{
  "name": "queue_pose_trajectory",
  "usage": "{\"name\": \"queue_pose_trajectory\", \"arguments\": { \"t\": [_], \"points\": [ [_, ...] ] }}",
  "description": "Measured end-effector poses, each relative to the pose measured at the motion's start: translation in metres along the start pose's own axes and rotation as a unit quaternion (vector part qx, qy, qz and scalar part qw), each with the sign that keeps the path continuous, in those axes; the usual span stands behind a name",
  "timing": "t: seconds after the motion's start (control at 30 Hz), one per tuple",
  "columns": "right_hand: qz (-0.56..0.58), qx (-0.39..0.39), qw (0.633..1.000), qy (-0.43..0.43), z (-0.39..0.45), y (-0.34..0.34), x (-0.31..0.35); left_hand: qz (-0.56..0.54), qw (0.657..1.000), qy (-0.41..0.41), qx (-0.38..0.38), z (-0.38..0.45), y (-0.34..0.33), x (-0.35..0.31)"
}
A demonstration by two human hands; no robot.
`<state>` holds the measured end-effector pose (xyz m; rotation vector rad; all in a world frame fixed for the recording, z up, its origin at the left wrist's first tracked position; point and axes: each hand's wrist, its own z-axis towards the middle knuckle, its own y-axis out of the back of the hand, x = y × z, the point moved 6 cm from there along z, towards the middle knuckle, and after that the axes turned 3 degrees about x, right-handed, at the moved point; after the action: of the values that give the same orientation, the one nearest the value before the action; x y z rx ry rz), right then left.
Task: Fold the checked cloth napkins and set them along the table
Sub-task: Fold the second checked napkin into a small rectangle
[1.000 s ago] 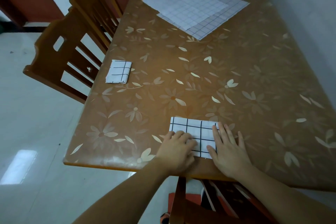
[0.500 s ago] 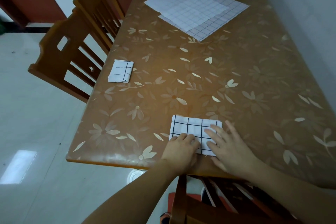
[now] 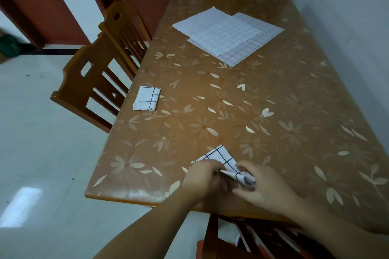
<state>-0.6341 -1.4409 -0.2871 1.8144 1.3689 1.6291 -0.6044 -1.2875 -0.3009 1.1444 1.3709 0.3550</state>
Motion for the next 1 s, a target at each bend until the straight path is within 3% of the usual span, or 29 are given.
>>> {"name": "queue_pose_trajectory", "arguments": {
  "t": [0.13, 0.23, 0.33, 0.5, 0.63, 0.7, 0.8, 0.9, 1.0],
  "points": [
    [0.268, 0.016, 0.96, -0.077, 0.008, 0.025, -0.018, -0.218, 0.975, 0.05, 0.009, -0.002, 0.04, 0.008],
    [0.339, 0.02, 0.935, -0.105, 0.018, 0.039, -0.023, -0.399, 0.91, 0.104, 0.052, 0.002, 0.044, 0.018],
    [0.349, 0.003, 0.929, -0.121, 0.022, 0.046, -0.026, -0.447, 0.882, 0.139, 0.054, 0.006, 0.038, 0.022],
    [0.293, -0.103, 0.943, -0.115, 0.025, 0.059, -0.029, -0.364, 0.919, 0.125, -0.084, 0.018, 0.046, 0.02],
    [0.294, -0.162, 0.937, -0.094, 0.022, 0.064, -0.036, -0.365, 0.92, 0.088, -0.112, 0.029, 0.044, 0.019],
    [0.273, -0.136, 0.948, -0.094, 0.02, 0.05, -0.046, -0.304, 0.945, 0.08, -0.091, 0.029, 0.03, 0.023],
    [0.21, -0.06, 0.966, -0.139, 0.015, 0.015, -0.071, -0.172, 0.982, 0.079, 0.008, 0.021, -0.003, 0.031],
    [0.194, -0.017, 0.963, -0.188, 0.009, -0.011, -0.09, -0.091, 0.988, 0.097, 0.084, 0.014, -0.029, 0.04],
    [0.201, -0.033, 0.959, -0.197, 0.011, -0.014, -0.094, -0.082, 0.987, 0.113, 0.074, 0.018, -0.033, 0.045]
  ]
}}
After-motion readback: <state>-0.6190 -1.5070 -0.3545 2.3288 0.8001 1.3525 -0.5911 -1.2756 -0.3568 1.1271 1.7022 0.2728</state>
